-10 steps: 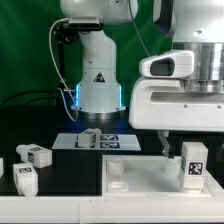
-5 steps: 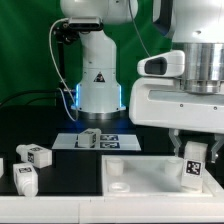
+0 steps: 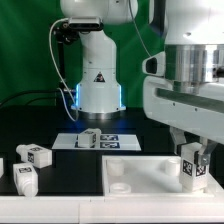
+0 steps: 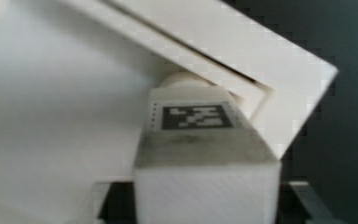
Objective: Assemble one leg
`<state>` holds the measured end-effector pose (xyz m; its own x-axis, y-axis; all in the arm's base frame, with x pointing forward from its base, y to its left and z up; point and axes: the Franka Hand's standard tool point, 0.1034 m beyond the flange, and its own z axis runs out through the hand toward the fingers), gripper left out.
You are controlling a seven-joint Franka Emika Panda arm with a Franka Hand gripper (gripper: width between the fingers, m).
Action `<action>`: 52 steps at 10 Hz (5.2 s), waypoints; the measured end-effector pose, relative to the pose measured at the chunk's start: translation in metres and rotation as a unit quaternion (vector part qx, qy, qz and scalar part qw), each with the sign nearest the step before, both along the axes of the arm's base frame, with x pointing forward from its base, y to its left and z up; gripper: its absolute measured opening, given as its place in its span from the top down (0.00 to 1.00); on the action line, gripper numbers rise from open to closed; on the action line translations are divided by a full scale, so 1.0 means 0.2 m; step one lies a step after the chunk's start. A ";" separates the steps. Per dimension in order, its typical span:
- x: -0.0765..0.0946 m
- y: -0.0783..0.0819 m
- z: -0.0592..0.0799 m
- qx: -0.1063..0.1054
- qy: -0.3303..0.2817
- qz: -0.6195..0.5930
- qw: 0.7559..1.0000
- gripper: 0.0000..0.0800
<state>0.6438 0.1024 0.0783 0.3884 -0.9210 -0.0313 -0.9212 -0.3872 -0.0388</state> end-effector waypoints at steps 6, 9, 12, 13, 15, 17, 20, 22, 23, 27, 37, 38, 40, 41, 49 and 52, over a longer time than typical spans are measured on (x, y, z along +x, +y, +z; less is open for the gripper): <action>-0.02 0.00 -0.01 0.015 -0.021 -0.140 0.990 0.45; -0.04 0.04 -0.02 0.009 -0.028 0.129 0.991 0.20; -0.03 0.03 -0.02 0.003 -0.033 0.216 0.976 0.19; -0.03 0.03 -0.02 -0.009 -0.032 0.282 0.959 0.19; -0.01 0.07 0.00 -0.029 -0.038 0.427 0.903 0.19; -0.01 0.06 -0.01 -0.029 -0.036 0.392 0.919 0.35; -0.01 0.06 -0.01 -0.024 -0.031 0.275 0.961 0.64; -0.01 0.05 -0.01 -0.022 -0.027 0.141 0.989 0.64; -0.02 0.05 -0.02 -0.017 -0.024 0.066 0.997 0.64; -0.02 0.03 -0.02 0.039 -0.024 -0.207 0.977 0.64; -0.01 0.05 -0.03 -0.013 -0.042 0.359 0.932 0.19; -0.01 0.05 -0.03 -0.022 -0.037 0.418 0.907 0.19; -0.01 0.05 -0.03 -0.022 -0.037 0.395 0.918 0.33; -0.01 0.05 -0.03 -0.022 -0.037 0.396 0.917 0.50; -0.01 0.02 -0.03 0.014 -0.014 -0.082 0.996 0.64; -0.01 0.03 -0.03 0.024 -0.009 -0.189 0.982 0.64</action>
Offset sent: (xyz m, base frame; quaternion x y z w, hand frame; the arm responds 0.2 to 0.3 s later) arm 0.0000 0.0000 0.0000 0.0000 0.0000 0.1938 0.9810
